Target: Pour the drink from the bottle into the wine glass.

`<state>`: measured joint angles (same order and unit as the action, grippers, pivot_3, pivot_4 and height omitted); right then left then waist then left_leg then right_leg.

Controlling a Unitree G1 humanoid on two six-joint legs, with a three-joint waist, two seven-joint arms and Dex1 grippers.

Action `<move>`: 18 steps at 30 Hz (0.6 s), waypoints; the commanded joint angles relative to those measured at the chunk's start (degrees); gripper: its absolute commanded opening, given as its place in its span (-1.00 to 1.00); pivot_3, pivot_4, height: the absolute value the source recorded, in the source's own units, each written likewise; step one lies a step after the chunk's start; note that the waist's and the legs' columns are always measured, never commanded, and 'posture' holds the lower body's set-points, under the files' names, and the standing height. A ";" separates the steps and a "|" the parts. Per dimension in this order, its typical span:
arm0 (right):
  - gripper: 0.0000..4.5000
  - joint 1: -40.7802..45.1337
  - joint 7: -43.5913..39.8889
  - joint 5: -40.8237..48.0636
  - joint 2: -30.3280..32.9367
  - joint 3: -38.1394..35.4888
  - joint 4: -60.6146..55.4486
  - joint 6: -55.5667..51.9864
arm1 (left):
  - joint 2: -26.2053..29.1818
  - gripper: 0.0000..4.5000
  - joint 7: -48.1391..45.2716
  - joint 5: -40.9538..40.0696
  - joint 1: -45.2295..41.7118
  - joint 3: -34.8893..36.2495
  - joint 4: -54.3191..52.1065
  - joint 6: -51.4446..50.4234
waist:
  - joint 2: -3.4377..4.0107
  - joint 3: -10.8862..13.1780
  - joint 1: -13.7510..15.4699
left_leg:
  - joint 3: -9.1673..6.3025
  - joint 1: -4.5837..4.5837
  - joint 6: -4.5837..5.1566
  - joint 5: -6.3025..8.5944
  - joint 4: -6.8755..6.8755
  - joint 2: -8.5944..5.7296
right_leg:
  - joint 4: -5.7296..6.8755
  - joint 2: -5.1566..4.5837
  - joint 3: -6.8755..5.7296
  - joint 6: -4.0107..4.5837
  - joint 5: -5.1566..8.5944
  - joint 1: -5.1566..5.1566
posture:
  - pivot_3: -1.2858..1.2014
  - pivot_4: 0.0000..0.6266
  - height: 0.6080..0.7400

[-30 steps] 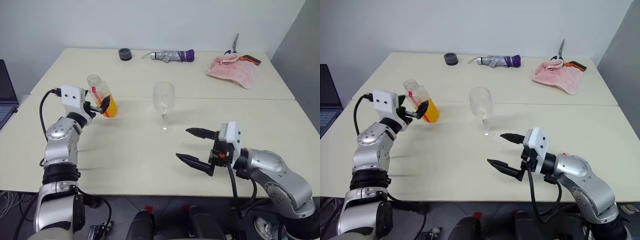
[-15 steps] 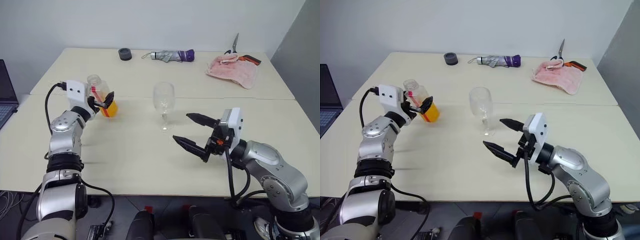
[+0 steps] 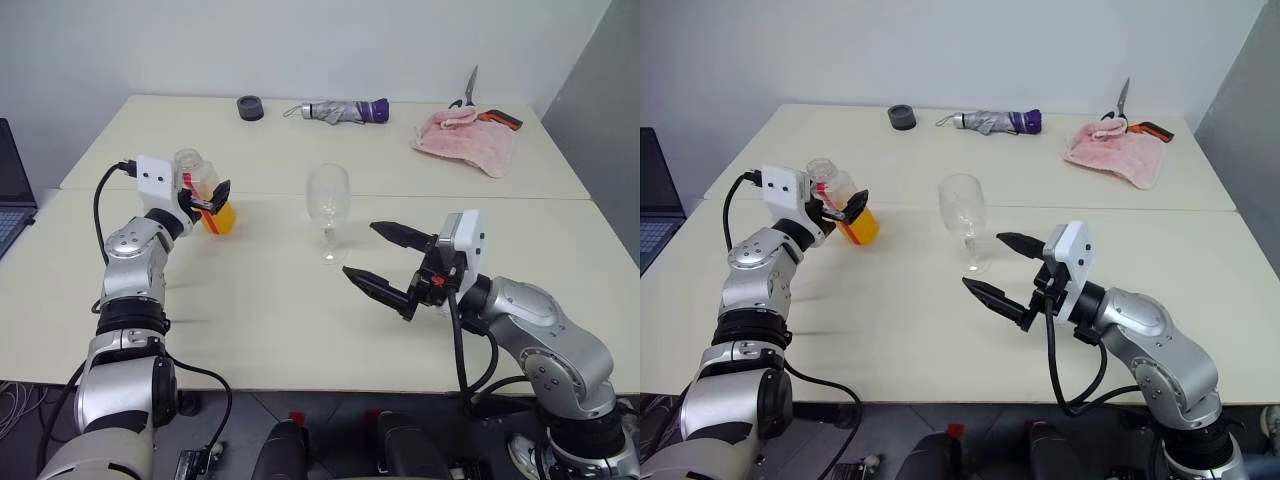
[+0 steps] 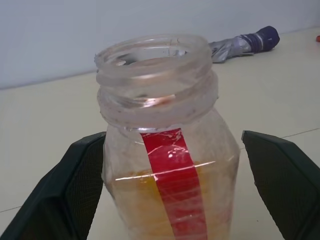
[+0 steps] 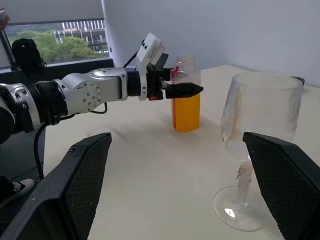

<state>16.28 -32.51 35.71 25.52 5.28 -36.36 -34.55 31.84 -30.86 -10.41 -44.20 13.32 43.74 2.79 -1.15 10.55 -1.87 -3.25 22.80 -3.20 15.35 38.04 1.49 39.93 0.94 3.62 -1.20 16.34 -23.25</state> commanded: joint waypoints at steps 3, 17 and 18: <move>1.00 0.50 -0.36 0.43 0.09 -0.01 -2.15 0.74 | 0.93 0.32 -0.58 -0.49 -2.16 0.63 0.16 1.26 | 0.00 0.00 0.00 | 0.00 0.00 0.00 0.00 0.00 0.00 | 0.00 0.00 0.01 0.00 0.00 0.00 | 0.03 -0.52 1.00; 1.00 -0.24 -0.34 -0.56 0.65 -1.04 -2.30 1.84 | -0.18 -0.17 -2.89 -0.38 -2.09 -1.53 -7.78 0.05 | -0.02 0.01 0.03 | -0.05 0.05 0.00 0.00 0.02 0.01 | 0.00 0.00 -0.03 0.00 0.00 -0.01 | 0.03 -0.52 1.00; 1.00 -0.34 -0.05 -0.51 0.66 -1.37 -2.39 1.80 | -0.51 -0.17 -3.39 -0.27 -2.41 -2.26 -9.65 -0.38 | -0.02 0.01 0.03 | -0.06 0.06 0.00 0.00 0.03 0.01 | 0.00 0.00 -0.04 0.00 0.00 -0.01 | 0.03 -0.52 1.00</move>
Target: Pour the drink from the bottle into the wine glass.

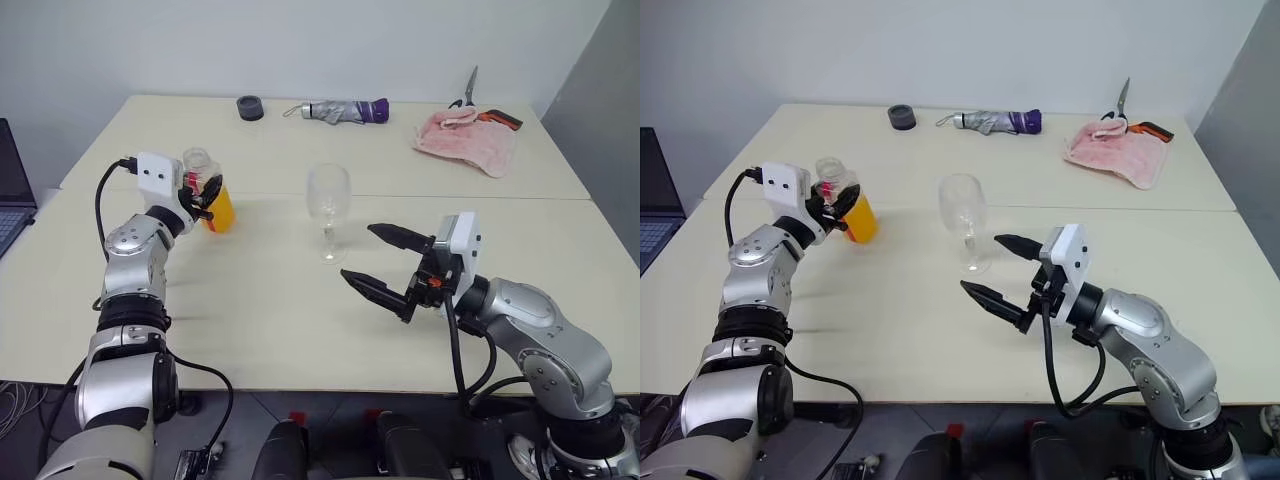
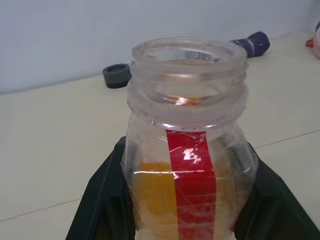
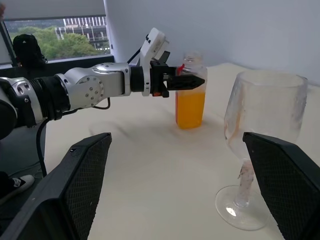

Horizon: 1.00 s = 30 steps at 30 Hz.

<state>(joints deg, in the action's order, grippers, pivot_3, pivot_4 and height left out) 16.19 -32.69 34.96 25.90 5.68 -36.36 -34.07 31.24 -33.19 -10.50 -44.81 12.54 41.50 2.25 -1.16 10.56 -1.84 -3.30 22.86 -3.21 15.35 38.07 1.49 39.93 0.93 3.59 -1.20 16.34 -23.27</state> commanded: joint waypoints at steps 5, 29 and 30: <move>1.00 -0.58 1.07 0.17 -0.07 -2.22 -2.61 1.49 | -0.44 -0.17 -2.83 1.00 -3.52 -5.26 -13.72 -0.95 | -0.01 0.01 0.04 | -0.01 0.02 0.00 0.00 0.01 0.00 | 0.00 -0.02 0.01 0.00 0.00 0.00 | 0.03 -0.52 1.00; 1.00 3.53 7.72 -6.52 -5.17 -0.09 1.07 0.64 | 1.24 -0.17 -6.50 15.14 -16.08 -16.76 -2.32 25.59 | -0.01 0.01 -0.03 | 0.05 0.02 0.01 0.00 -0.01 -0.06 | 0.00 0.02 0.05 0.00 0.00 -0.05 | 0.03 -0.52 1.00; 1.00 3.68 7.82 -6.76 -5.16 -0.13 1.27 0.62 | 1.44 -0.17 -6.24 15.95 -16.50 -17.09 -1.57 26.94 | -0.01 0.01 -0.03 | 0.05 0.02 0.01 0.00 -0.01 -0.06 | 0.00 0.02 0.05 0.00 0.00 -0.05 | 0.03 -0.52 1.00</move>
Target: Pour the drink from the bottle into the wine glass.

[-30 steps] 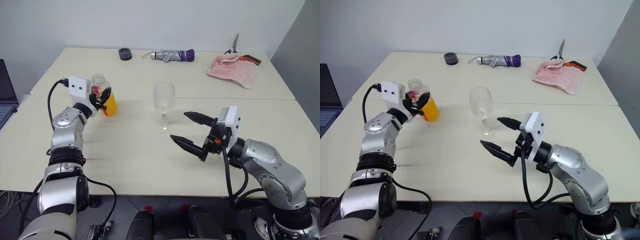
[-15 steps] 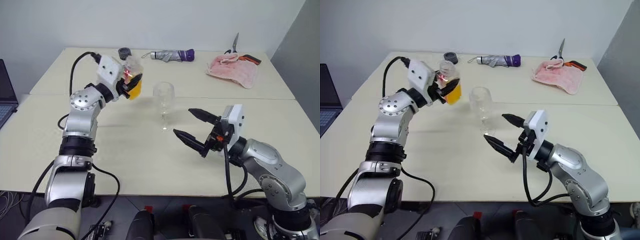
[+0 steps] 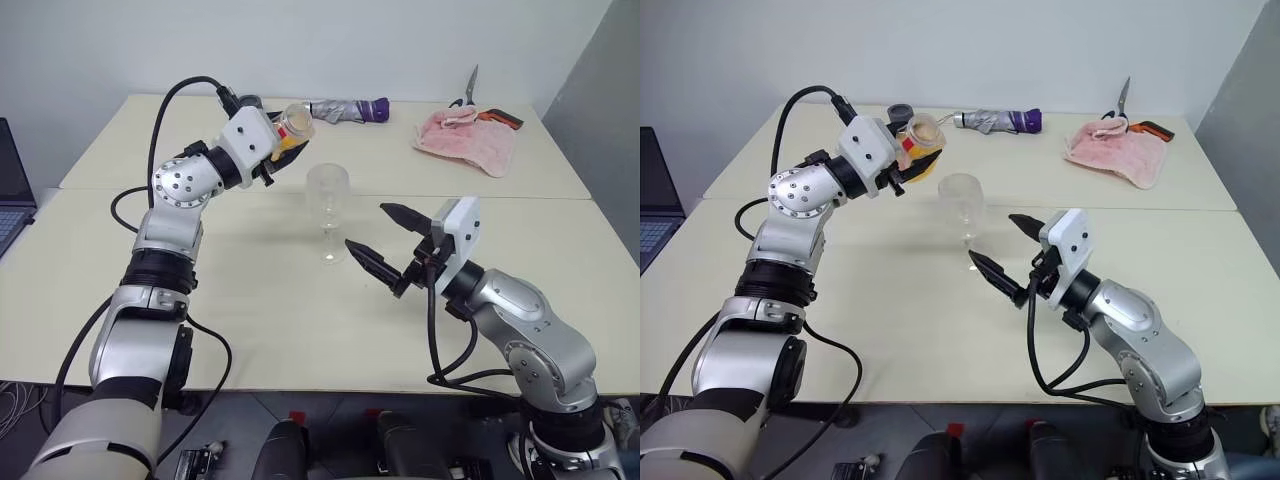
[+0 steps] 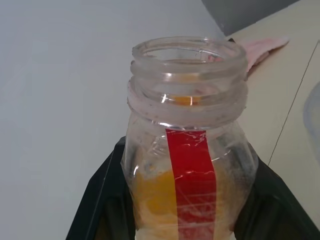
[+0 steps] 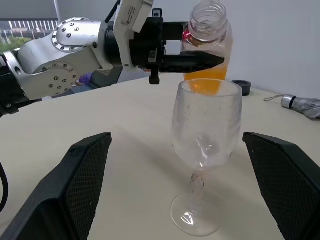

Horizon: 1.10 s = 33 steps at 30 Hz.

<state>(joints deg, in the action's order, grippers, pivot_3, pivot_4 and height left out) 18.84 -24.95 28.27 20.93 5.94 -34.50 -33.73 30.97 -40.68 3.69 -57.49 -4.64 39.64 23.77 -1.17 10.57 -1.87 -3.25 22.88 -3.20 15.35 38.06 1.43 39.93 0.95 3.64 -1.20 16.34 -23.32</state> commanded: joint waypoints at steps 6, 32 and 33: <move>1.00 1.84 0.31 -0.51 -0.25 -0.01 -0.14 -0.31 | 2.74 -0.17 3.40 6.25 -5.73 -1.69 4.21 12.77 | 0.00 0.00 0.01 | 0.00 0.01 0.01 0.00 0.00 -0.01 | -0.01 0.00 0.00 0.00 0.00 0.00 | 0.03 -0.52 1.00; 1.00 1.08 -3.48 0.59 1.96 -2.06 -0.79 -0.01 | 6.60 -0.17 16.95 22.03 -13.50 -8.40 15.47 28.88 | 0.00 0.00 -0.01 | -0.01 0.03 0.01 0.00 -0.01 -0.03 | 0.00 -0.01 -0.03 0.00 0.00 -0.01 | 0.03 -0.52 1.00; 1.00 1.08 -3.47 0.54 1.92 -2.05 -0.76 0.01 | 6.72 -0.17 17.53 22.53 -13.71 -8.63 15.66 29.16 | 0.00 0.00 -0.01 | 0.00 0.02 0.01 0.00 -0.01 -0.03 | 0.00 -0.01 -0.02 0.00 0.00 -0.01 | 0.03 -0.52 1.00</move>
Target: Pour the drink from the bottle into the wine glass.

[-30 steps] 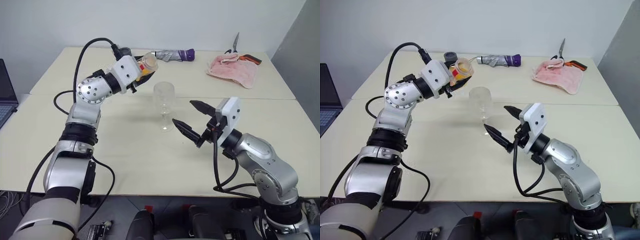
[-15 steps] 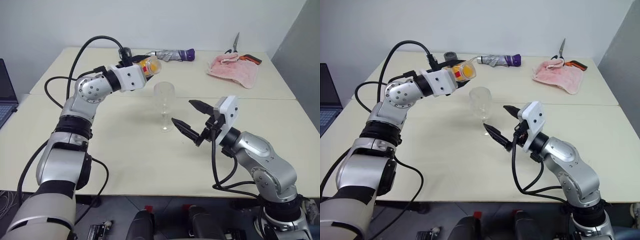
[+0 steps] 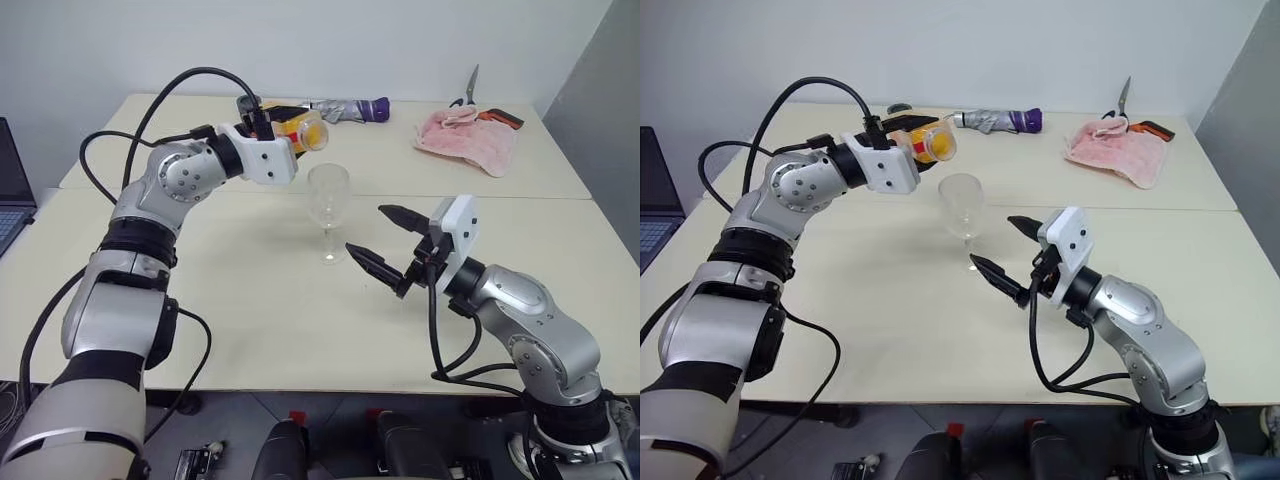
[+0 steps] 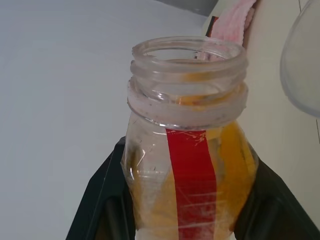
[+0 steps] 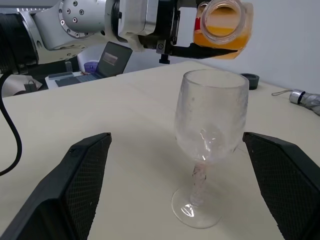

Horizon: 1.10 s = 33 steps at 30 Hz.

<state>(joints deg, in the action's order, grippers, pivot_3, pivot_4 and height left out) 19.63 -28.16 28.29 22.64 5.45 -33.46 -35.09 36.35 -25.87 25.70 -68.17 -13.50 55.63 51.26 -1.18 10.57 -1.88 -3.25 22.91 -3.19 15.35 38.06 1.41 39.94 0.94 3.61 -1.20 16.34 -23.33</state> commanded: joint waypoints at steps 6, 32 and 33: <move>1.00 0.19 -0.31 0.55 0.03 -1.51 -1.78 1.51 | 1.83 -0.17 5.13 2.99 -3.85 -1.00 0.41 2.90 | 0.00 0.00 0.00 | 0.00 0.00 0.00 0.00 0.00 0.00 | 0.00 0.00 -0.01 0.00 0.00 0.00 | 0.03 -0.52 1.00; 1.00 -1.69 -0.92 0.34 0.94 -2.41 -2.25 4.30 | 3.39 -0.17 14.30 10.04 -7.07 -4.56 1.20 4.05 | 0.00 0.00 0.01 | 0.01 0.00 0.00 0.00 0.00 -0.01 | 0.01 -0.01 0.00 0.00 0.00 0.00 | 0.03 -0.52 1.00; 1.00 -1.87 -0.93 0.28 0.98 -2.54 -2.26 4.55 | 3.42 -0.17 14.44 10.11 -7.11 -4.64 1.22 4.04 | 0.00 0.00 0.01 | 0.01 0.00 -0.01 0.00 0.00 -0.01 | 0.01 -0.01 -0.01 0.00 0.00 0.00 | 0.03 -0.52 1.00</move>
<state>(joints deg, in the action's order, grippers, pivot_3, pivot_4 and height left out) 17.85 -28.72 27.91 23.70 4.40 -33.48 -32.23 38.62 -13.01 36.21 -72.76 -18.72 57.42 54.66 -1.18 10.57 -1.87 -3.24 22.90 -3.20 15.35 38.06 1.40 39.95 0.93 3.61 -1.20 16.34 -23.33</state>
